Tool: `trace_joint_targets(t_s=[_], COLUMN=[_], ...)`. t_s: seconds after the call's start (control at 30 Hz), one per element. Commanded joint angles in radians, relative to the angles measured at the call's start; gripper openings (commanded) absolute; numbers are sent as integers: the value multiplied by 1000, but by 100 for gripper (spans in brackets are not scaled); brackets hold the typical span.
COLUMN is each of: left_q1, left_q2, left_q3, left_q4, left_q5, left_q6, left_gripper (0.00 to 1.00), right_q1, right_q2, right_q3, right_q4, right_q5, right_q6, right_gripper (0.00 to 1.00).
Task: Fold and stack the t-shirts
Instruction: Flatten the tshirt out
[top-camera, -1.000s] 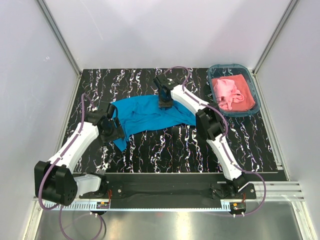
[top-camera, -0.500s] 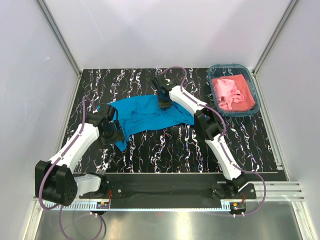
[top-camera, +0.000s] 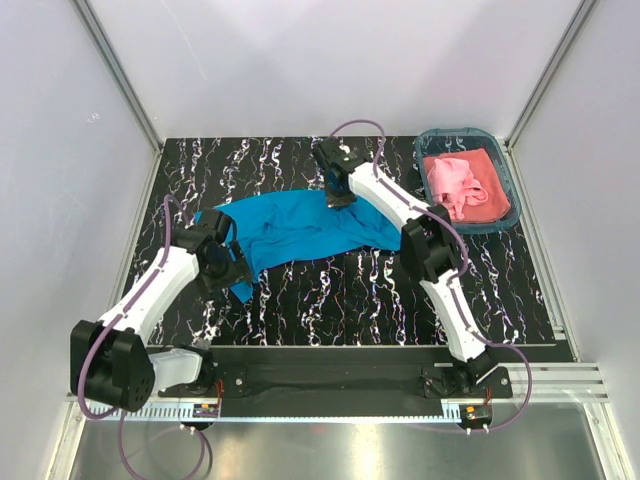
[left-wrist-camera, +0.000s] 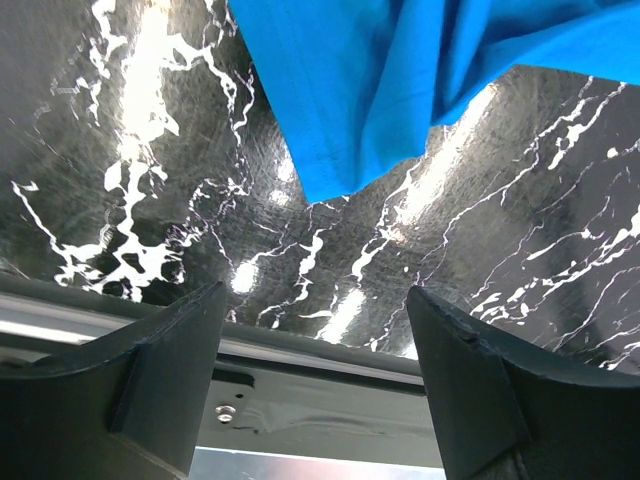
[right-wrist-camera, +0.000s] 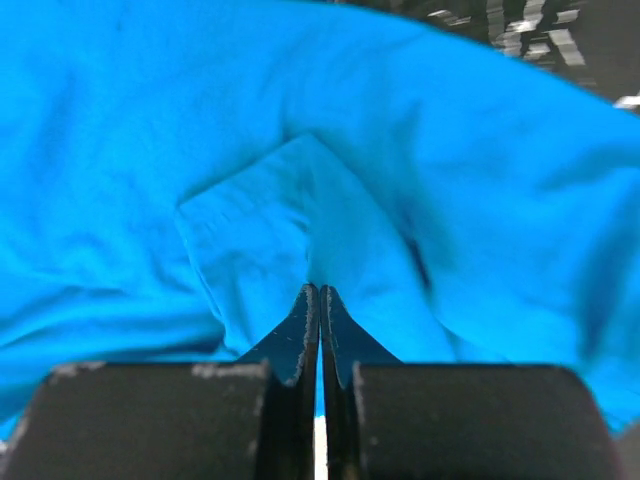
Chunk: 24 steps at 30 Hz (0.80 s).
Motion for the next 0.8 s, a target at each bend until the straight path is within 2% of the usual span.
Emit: trace_joint_targets(t_s=[0.0, 0.13, 0.2, 0.33, 0.47, 0.63, 0.77], left_q1=[-3, 3, 14, 31, 36, 42, 43], left_q2=[29, 50, 34, -14, 26, 141, 174], left_q3=[-21, -62, -99, -162, -194, -159, -150], left_q4=[13, 28, 39, 77, 144, 186, 243], left_q5=[26, 67, 72, 86, 78, 37, 13], left_q6=[-72, -136, -178, -225, -241, -213, -199], left_gripper=[79, 72, 59, 44, 41, 42, 43], right_q1=[-24, -44, -64, -85, -87, -87, -85], right_q2=[-118, -181, -230, -333, -405, -457, -480], right_q3=[-33, -91, -128, -240, -306, -364, -418], right_q4=[-9, -4, -12, 20, 46, 65, 82], right_q5=[17, -15, -40, -74, -100, -115, -120], right_q6=[-8, -3, 8, 11, 11, 1, 1], right_gripper=[0, 0, 0, 0, 0, 0, 0])
